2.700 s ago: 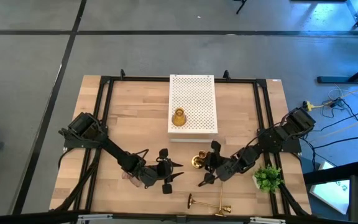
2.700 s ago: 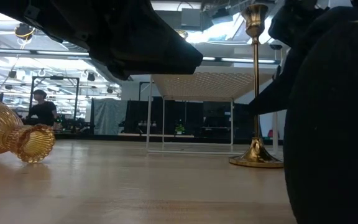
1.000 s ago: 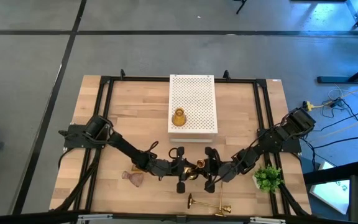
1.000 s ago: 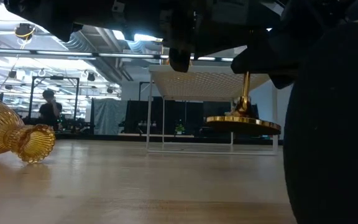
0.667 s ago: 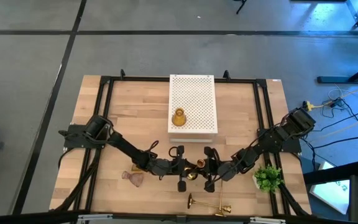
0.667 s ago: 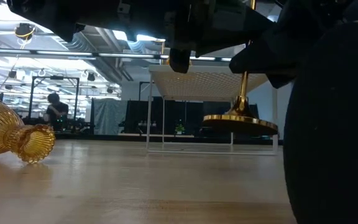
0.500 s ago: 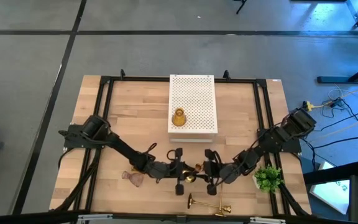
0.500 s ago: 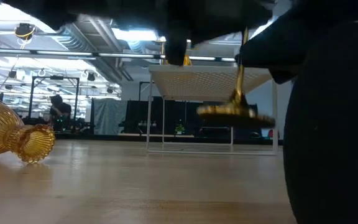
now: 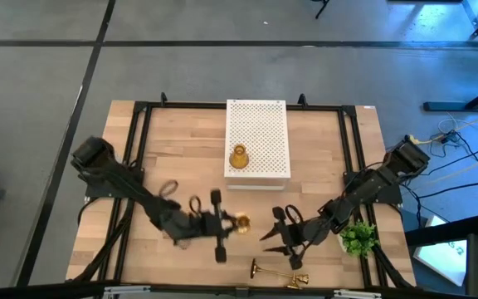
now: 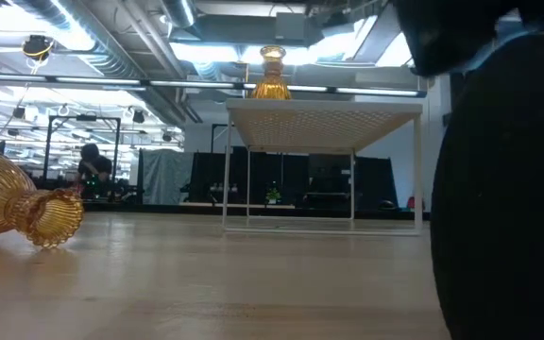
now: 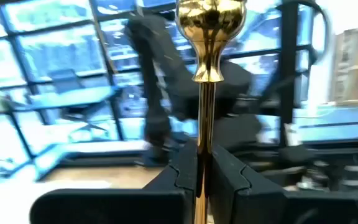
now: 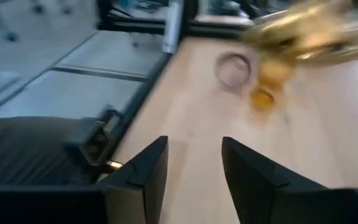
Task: Pick & Place candle stick holders
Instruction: Put the top gold candle holder on the shelf
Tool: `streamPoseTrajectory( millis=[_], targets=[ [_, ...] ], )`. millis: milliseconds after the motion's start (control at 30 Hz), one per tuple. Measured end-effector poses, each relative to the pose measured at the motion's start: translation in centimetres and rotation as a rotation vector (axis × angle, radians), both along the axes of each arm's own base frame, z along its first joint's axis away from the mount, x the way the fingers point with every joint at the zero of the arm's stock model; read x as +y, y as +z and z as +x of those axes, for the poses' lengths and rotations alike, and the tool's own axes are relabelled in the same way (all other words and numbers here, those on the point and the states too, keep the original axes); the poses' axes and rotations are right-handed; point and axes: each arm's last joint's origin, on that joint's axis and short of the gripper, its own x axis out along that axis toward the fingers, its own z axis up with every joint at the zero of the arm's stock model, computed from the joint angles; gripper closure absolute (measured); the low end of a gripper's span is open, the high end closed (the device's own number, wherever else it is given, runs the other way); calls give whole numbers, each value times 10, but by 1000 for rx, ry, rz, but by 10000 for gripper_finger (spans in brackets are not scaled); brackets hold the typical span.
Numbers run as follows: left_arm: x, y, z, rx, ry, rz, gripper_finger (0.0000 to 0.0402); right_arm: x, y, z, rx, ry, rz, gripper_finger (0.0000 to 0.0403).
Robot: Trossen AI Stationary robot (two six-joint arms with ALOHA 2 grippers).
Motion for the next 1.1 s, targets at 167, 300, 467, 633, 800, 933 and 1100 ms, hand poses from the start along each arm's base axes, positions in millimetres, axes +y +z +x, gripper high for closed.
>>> streamPoseTrajectory(
  millis=[167,300,467,633,800,933,1100],
  targets=[
    [44,52,-18,-50,-12,49,391,-10,28,-4,-54,230,18,248],
    [93,86,-32,-105,-46,62,391,-28,51,-12,-91,261,-21,248],
    [163,108,-48,-141,-16,32,391,-66,86,-25,-158,182,-97,248],
    [227,106,-49,-114,-17,8,391,-100,114,-39,-273,316,-116,255],
    [282,92,-47,-75,-26,-44,391,-133,126,-43,-339,426,-99,266],
    [318,82,-46,-76,-9,-63,391,-156,122,-40,-302,403,-109,269],
    [352,64,-39,-88,-46,-97,391,-178,106,-38,-282,337,-123,269]
  ],
)
